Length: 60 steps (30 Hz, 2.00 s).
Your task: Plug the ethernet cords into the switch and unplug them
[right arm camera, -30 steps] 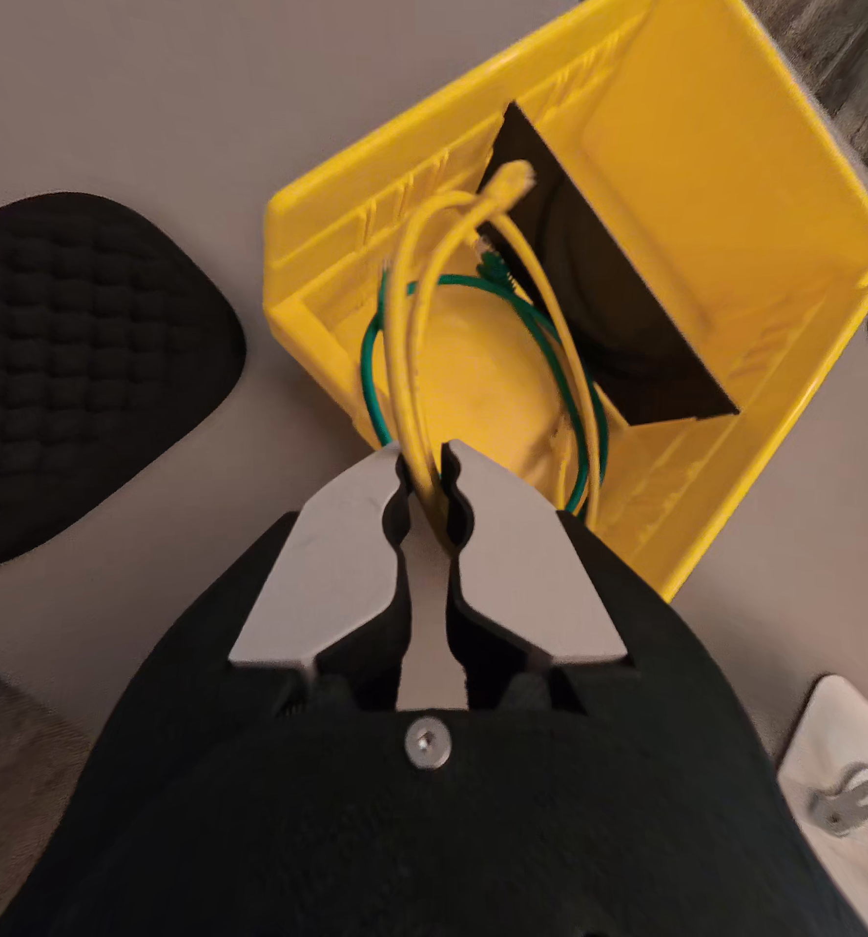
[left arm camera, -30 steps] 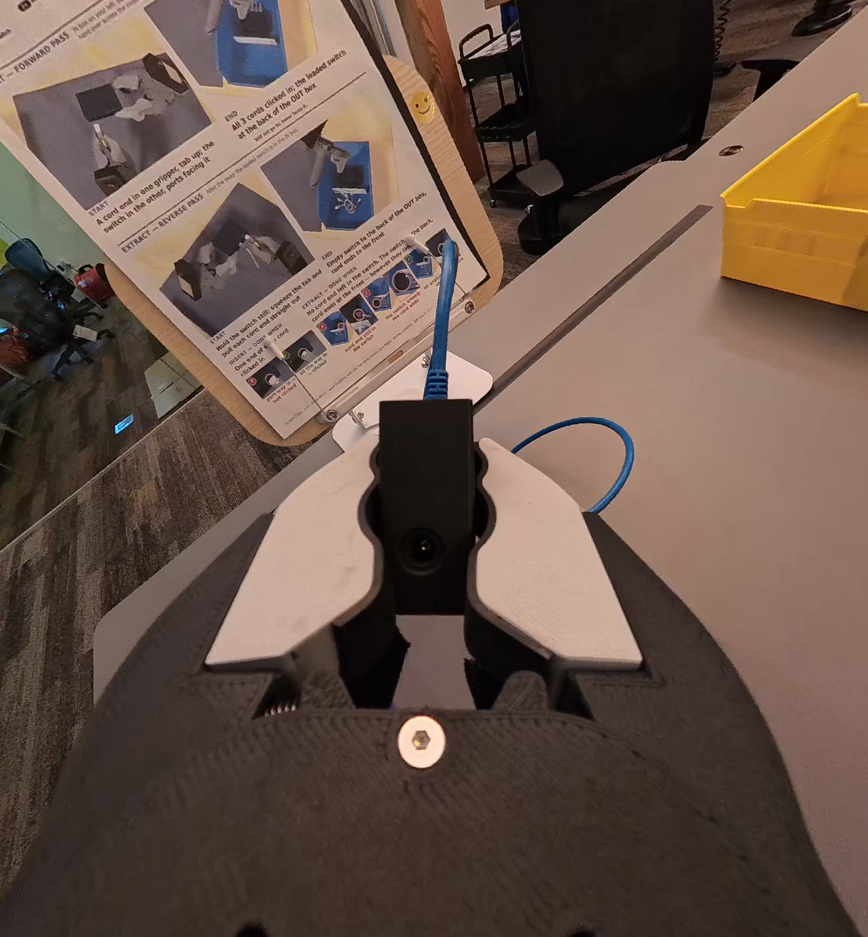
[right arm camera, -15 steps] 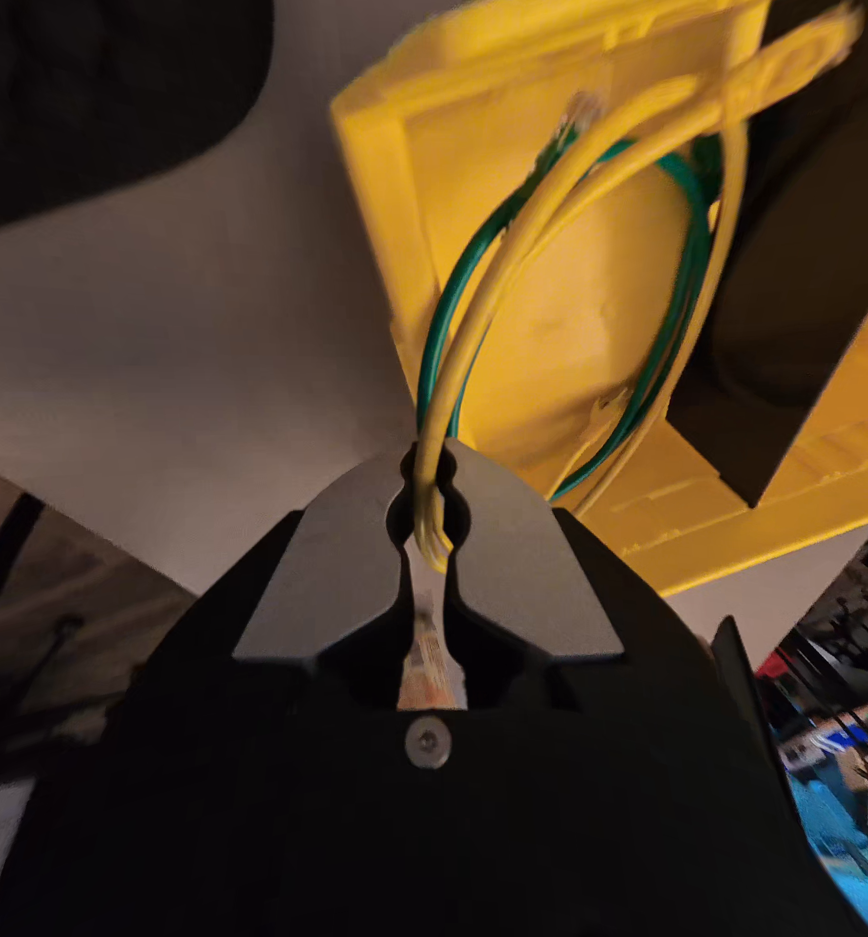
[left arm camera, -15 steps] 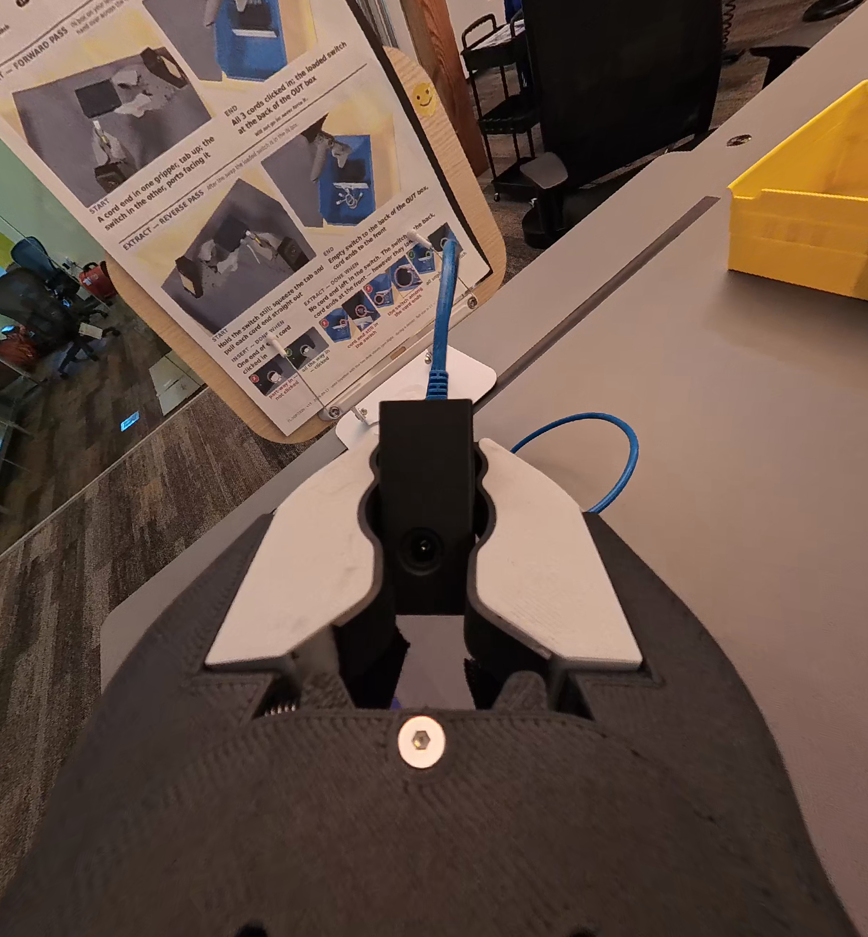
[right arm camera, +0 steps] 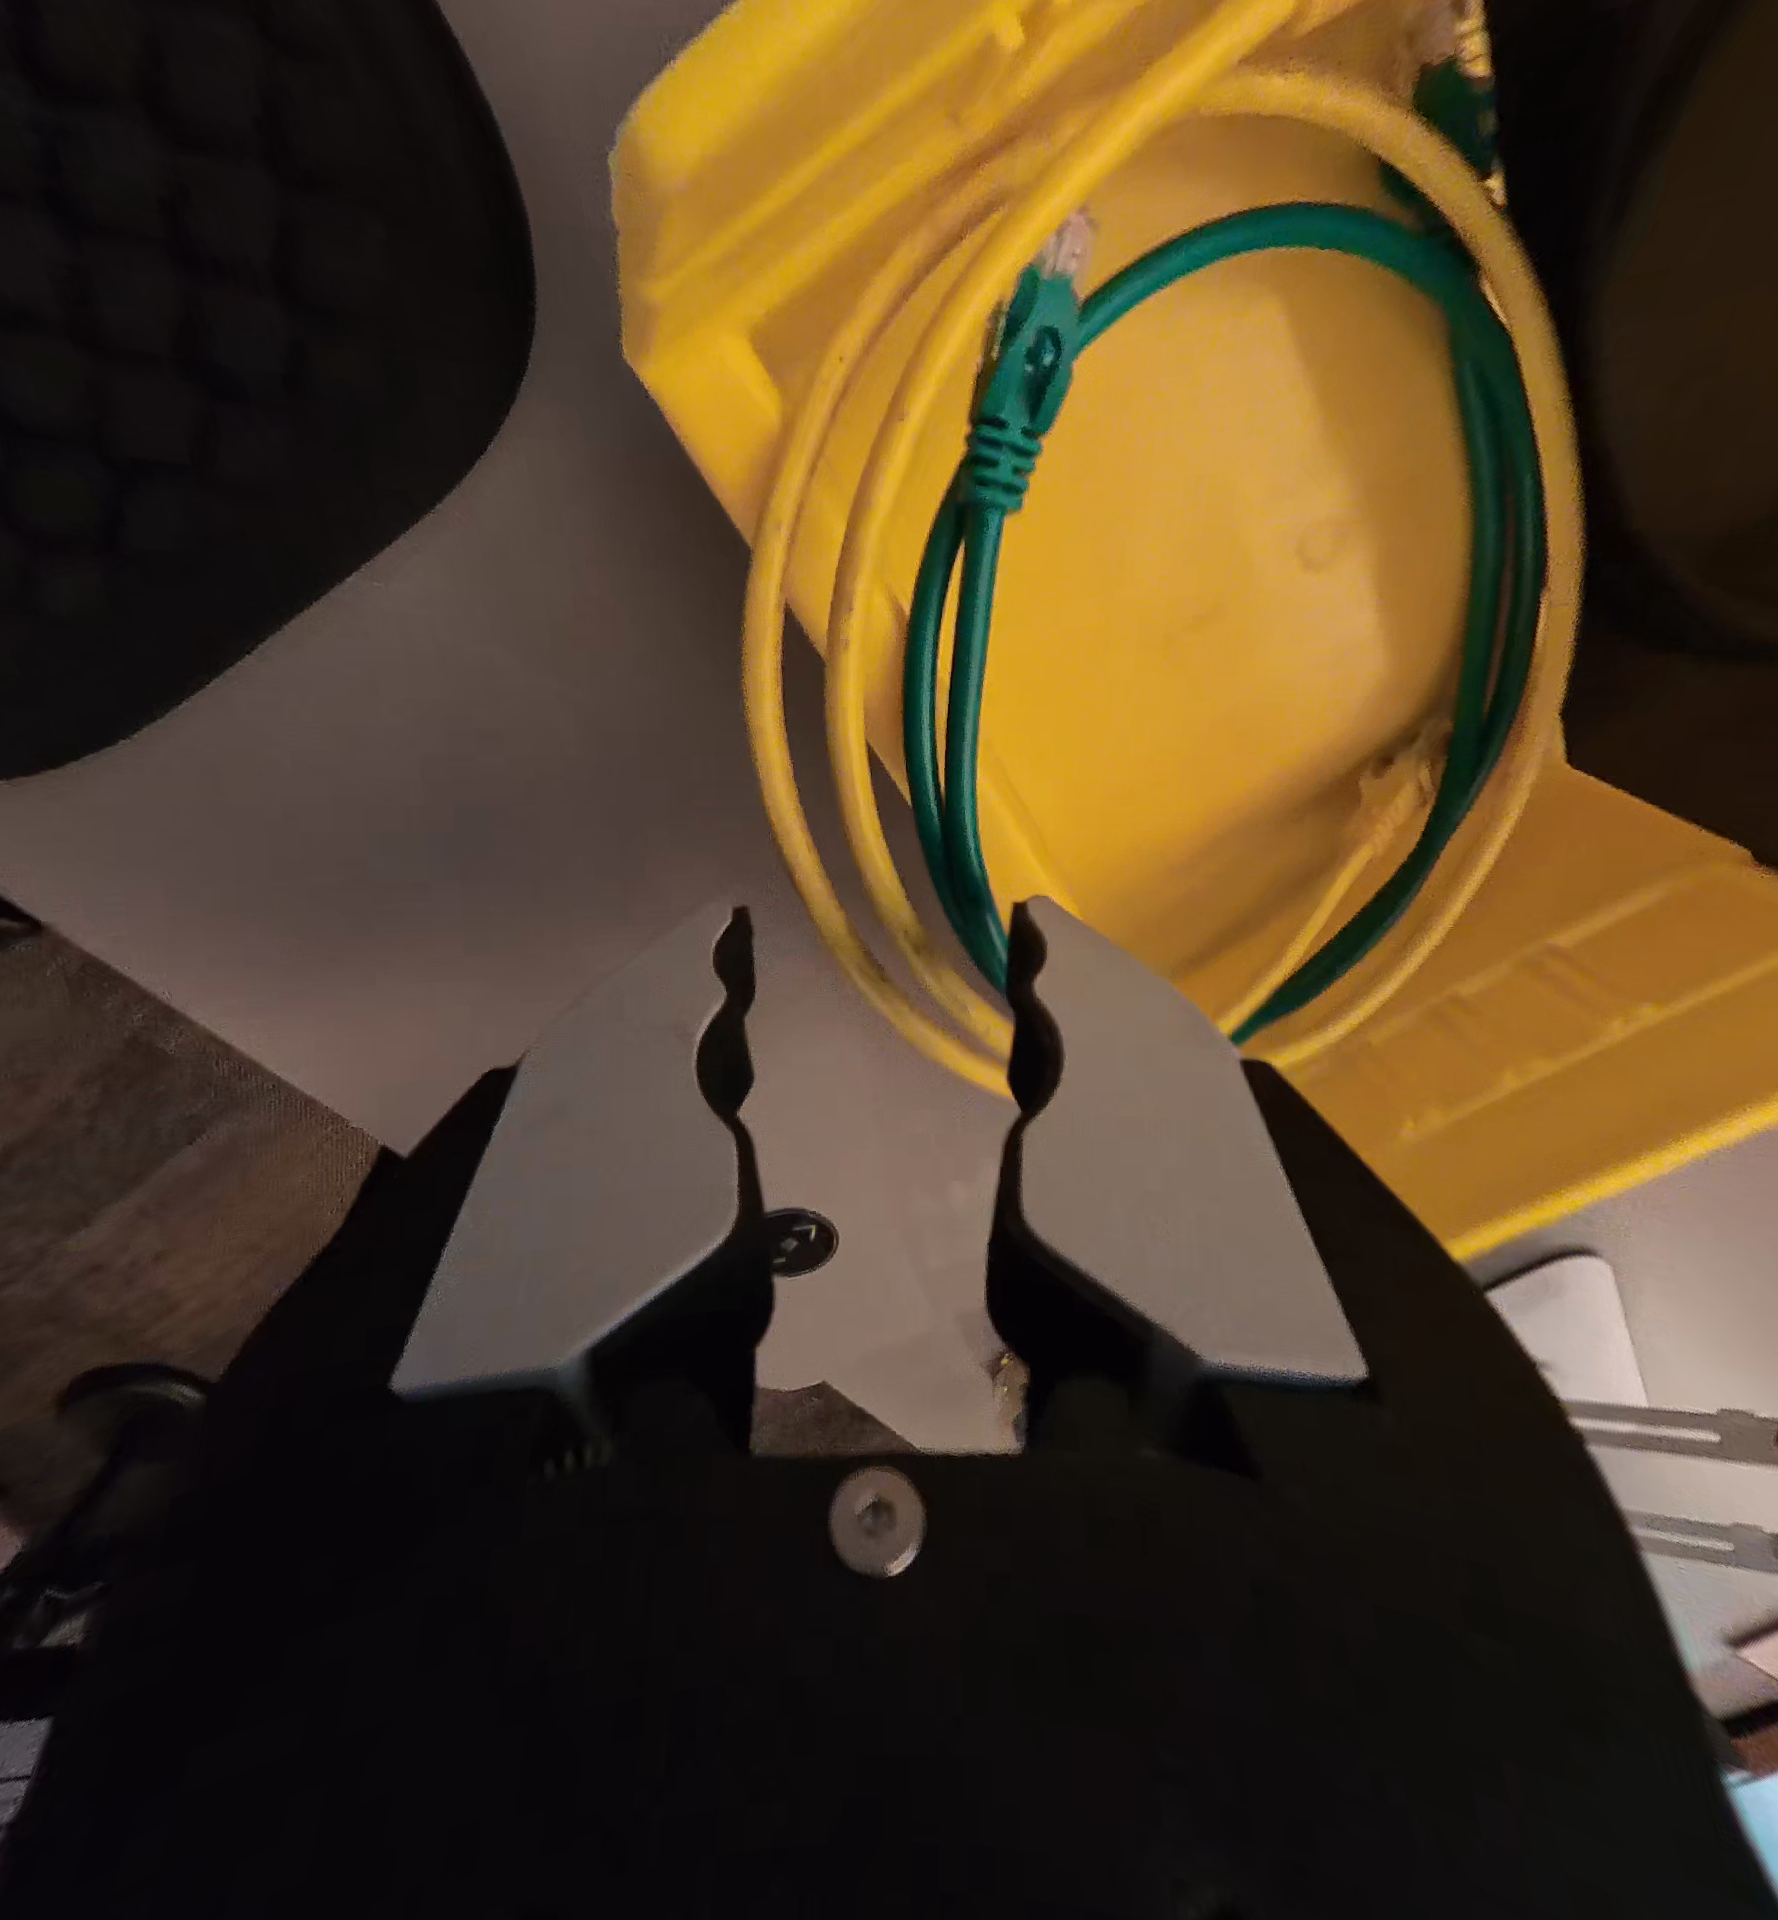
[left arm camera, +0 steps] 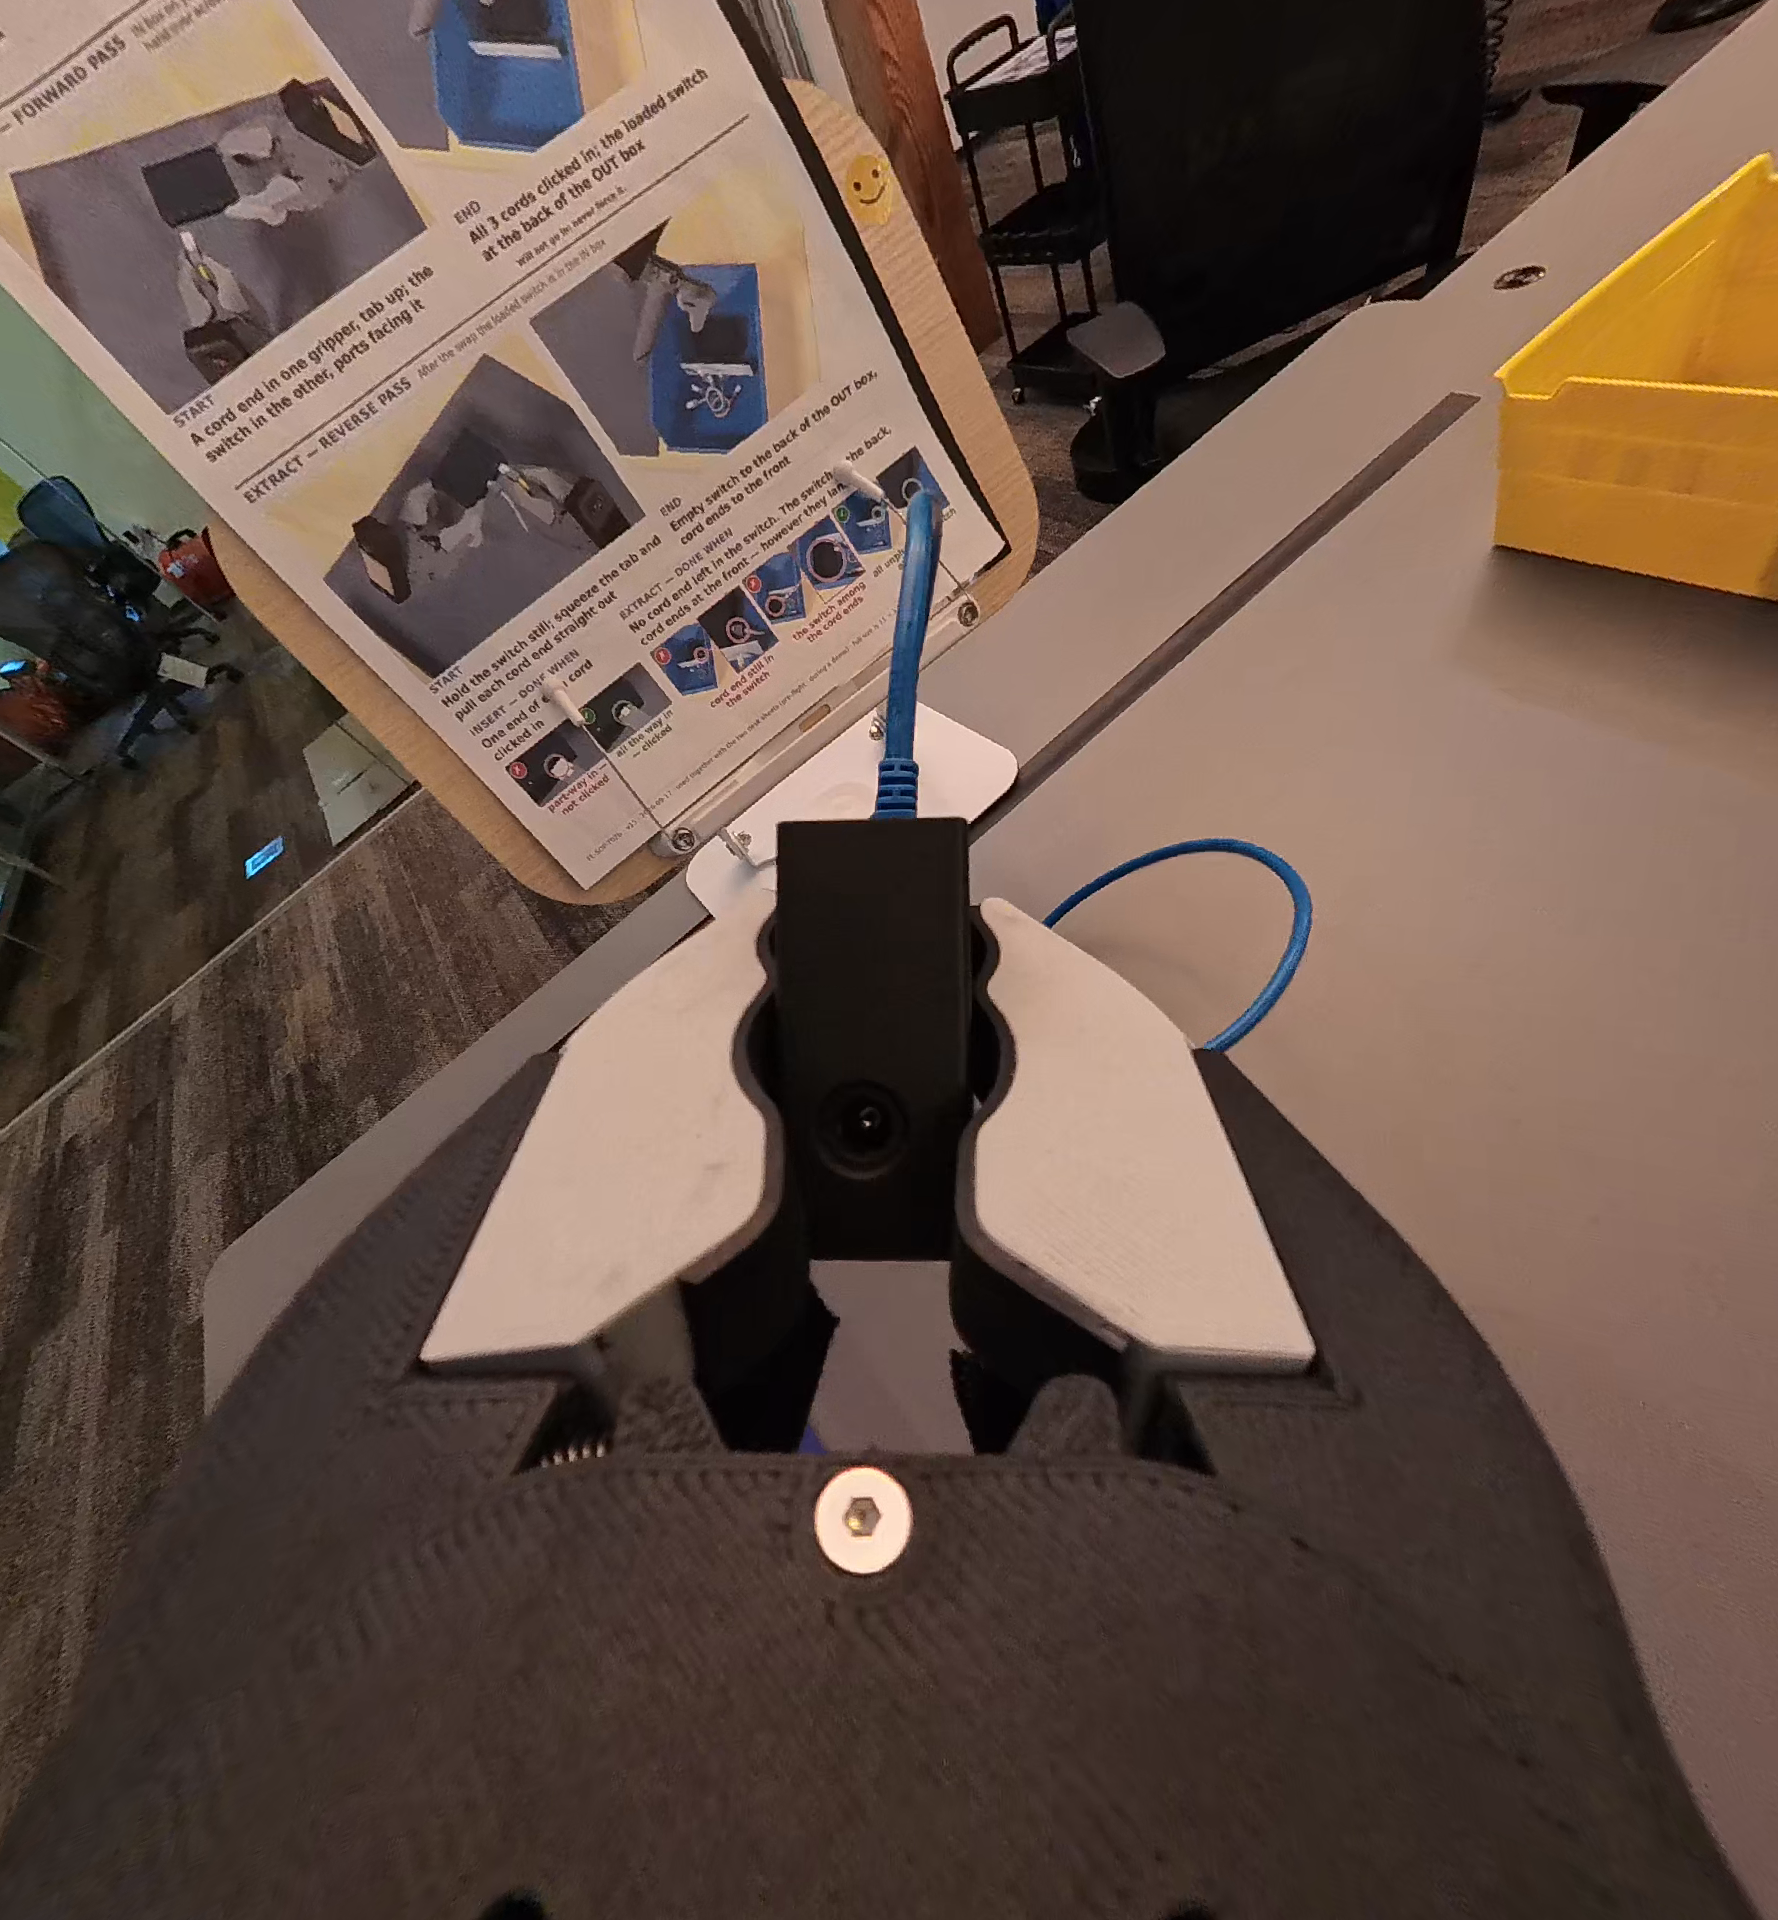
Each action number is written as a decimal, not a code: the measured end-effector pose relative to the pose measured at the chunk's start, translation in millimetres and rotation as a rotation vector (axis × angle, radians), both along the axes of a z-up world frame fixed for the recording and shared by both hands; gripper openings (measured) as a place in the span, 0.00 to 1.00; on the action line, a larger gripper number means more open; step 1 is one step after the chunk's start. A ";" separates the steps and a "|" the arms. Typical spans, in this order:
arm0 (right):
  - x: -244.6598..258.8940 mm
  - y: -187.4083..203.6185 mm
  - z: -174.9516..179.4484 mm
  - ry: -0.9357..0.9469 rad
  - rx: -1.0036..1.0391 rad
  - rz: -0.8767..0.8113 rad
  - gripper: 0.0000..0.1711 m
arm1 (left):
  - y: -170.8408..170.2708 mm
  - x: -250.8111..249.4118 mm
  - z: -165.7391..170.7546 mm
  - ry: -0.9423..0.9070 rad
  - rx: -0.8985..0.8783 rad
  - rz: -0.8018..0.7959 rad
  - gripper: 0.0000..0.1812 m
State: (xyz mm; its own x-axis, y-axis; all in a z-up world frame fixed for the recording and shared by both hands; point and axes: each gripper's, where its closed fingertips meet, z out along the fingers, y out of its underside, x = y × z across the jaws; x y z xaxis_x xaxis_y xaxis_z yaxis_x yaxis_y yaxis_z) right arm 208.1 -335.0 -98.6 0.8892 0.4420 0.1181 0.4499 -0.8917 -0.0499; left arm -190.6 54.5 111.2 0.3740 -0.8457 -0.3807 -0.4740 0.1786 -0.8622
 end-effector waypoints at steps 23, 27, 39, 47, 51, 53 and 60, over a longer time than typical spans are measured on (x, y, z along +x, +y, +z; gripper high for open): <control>-283.4 181.4 234.8 0.033 1.346 0.718 0.20 | -65.9 28.7 28.0 -0.049 0.453 -0.288 0.16; -314.6 216.6 228.3 -0.094 1.343 0.834 0.19 | -95.8 39.7 23.9 -0.031 0.540 -0.396 0.16; -309.7 267.5 212.8 -0.170 1.121 0.873 0.06 | -135.3 51.8 10.8 -0.021 0.481 -0.578 0.16; -287.6 271.2 230.1 -0.528 1.217 0.573 0.03 | -108.4 71.0 10.4 -0.165 0.211 -0.433 0.32; -272.7 275.5 227.5 -0.663 1.302 0.422 0.03 | -98.1 75.3 13.5 -0.286 -0.078 -0.378 0.54; -264.6 277.2 226.5 -0.689 1.347 0.349 0.03 | -94.2 75.8 18.0 -0.372 -0.209 -0.373 0.55; -273.0 278.3 219.4 -0.741 1.413 0.291 0.03 | -79.2 80.6 19.2 -0.460 -0.142 -0.324 0.42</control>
